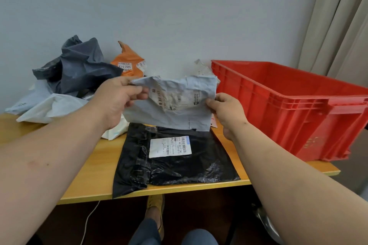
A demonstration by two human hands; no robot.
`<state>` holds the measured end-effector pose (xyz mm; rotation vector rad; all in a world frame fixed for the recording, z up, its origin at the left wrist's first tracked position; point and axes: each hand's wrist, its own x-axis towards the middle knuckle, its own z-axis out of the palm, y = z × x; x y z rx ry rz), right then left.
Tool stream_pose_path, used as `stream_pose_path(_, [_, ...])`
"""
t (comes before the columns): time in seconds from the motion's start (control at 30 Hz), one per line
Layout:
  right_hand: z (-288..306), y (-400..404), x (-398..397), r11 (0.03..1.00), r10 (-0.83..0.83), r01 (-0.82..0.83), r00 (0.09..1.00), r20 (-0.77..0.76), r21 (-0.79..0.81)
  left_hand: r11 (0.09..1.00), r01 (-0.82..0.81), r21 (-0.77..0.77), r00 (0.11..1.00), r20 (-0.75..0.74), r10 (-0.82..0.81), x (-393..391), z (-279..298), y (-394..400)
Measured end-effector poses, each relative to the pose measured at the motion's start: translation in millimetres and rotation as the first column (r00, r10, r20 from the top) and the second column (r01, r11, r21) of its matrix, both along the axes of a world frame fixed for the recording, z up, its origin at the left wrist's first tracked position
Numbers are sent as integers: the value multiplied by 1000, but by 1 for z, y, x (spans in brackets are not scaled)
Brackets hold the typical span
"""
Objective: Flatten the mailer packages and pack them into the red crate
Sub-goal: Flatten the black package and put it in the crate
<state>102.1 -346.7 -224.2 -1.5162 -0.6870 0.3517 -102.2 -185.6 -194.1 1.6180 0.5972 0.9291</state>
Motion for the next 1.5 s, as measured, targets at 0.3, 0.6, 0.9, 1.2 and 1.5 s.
stream_pose_path(0.3, [15,-4,1,983,135,-92,950,-281,159,994,-30,-105,966,-260,1,-7,-21,1])
stream_pose_path(0.6, [-35,12,20,922,-109,98,994,-10,-374,968,-141,-207,907,-418,43,-5,-78,14])
stream_pose_path(0.9, [-78,51,14,651,231,209,861,453,-729,910,-96,404,598,-707,377,37,-118,33])
stream_pose_path(1.2, [-115,76,6,465,585,202,660,471,-862,761,522,385,289,-919,267,72,-143,28])
stream_pose_path(1.5, [-126,87,21,449,590,215,658,469,-867,768,520,374,269,-925,268,88,-152,44])
